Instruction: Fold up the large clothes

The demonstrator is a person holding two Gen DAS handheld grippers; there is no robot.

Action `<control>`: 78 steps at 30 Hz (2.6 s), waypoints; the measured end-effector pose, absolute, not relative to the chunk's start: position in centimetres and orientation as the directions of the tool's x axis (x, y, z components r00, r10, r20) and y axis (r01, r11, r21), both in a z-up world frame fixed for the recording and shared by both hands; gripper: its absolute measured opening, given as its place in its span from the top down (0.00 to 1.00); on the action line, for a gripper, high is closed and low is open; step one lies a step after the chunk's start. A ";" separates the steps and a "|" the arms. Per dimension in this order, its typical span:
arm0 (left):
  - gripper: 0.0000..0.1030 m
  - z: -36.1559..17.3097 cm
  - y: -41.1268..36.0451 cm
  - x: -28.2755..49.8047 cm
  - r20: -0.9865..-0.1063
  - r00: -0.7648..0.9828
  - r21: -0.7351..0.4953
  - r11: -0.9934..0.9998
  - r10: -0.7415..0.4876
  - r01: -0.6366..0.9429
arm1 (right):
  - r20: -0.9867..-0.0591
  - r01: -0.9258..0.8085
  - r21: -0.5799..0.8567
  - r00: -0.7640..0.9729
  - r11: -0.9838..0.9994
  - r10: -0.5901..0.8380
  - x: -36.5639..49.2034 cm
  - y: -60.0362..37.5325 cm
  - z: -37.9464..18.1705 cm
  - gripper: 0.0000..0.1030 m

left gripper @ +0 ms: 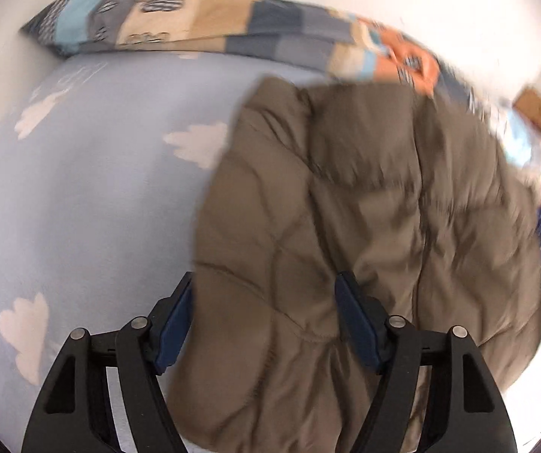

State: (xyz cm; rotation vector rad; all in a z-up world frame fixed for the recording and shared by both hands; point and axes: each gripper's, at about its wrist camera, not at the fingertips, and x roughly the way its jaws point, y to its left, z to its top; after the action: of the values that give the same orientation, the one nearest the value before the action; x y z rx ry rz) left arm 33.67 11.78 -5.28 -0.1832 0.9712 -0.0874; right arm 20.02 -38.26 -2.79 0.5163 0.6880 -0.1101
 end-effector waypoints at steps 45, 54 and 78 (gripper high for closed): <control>0.71 -7.8 12.2 42.7 -0.744 0.258 -0.547 0.783 -0.617 0.296 | -0.635 -0.336 0.371 0.588 0.866 0.501 28.7 -35.8 -8.6 0.75; 0.73 -2.3 12.3 36.6 -0.731 0.308 -0.516 0.789 -0.609 0.334 | -0.595 -0.336 0.332 0.650 0.881 0.472 24.7 -37.5 -2.5 0.83; 0.72 -7.0 15.1 26.5 -0.733 0.241 -0.595 0.771 -0.637 0.227 | -0.698 -0.281 0.312 0.580 0.908 0.420 15.7 -35.8 -5.3 0.83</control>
State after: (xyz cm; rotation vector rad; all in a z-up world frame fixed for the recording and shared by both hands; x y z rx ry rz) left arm 26.52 15.10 -6.99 -0.4060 1.1902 -0.6132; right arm 15.73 -35.84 -5.33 0.1745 0.8602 0.4119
